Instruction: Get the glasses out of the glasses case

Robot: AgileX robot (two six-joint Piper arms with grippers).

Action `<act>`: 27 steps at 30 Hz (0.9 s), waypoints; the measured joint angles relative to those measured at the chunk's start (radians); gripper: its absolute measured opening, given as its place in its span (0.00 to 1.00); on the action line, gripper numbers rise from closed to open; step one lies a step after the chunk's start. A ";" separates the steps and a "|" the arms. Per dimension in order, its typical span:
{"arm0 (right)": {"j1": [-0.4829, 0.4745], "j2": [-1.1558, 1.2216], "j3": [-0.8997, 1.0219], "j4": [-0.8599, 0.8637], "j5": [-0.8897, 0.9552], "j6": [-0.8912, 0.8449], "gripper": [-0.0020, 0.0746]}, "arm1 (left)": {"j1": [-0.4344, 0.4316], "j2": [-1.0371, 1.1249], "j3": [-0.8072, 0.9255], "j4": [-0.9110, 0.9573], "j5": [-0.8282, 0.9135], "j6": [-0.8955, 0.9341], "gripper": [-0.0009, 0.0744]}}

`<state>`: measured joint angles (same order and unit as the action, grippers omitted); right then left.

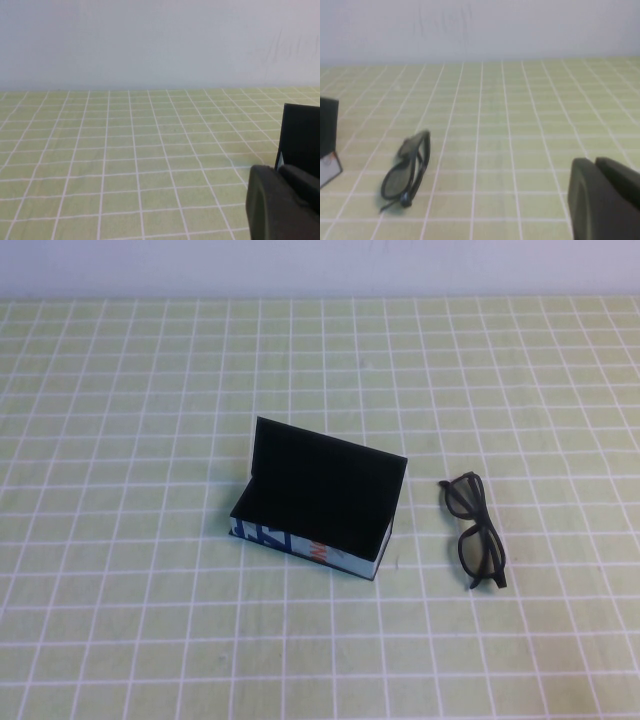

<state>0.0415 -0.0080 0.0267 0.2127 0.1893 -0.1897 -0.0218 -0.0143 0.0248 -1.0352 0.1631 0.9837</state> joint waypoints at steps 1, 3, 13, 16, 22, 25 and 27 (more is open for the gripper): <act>0.000 0.000 0.000 0.000 0.032 0.000 0.00 | 0.000 0.000 0.000 0.000 0.000 0.000 0.01; 0.000 0.000 0.001 0.011 0.102 0.000 0.00 | 0.000 0.000 0.000 0.000 0.002 0.000 0.01; 0.000 0.000 0.001 0.022 0.147 0.000 0.00 | 0.000 0.000 0.000 0.002 0.002 0.000 0.01; 0.000 0.000 0.001 0.022 0.149 0.000 0.00 | 0.000 0.000 0.000 0.002 0.002 0.000 0.01; 0.000 0.000 0.001 0.024 0.149 0.000 0.00 | 0.000 0.000 0.000 0.002 0.004 0.000 0.01; 0.000 0.000 0.001 0.024 0.149 0.000 0.00 | 0.000 0.000 0.000 0.002 0.005 0.000 0.01; 0.000 0.000 0.001 0.024 0.149 0.000 0.00 | 0.000 0.000 0.000 0.002 0.005 0.000 0.01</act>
<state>0.0415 -0.0080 0.0278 0.2371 0.3381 -0.1897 -0.0218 -0.0143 0.0248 -1.0335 0.1681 0.9837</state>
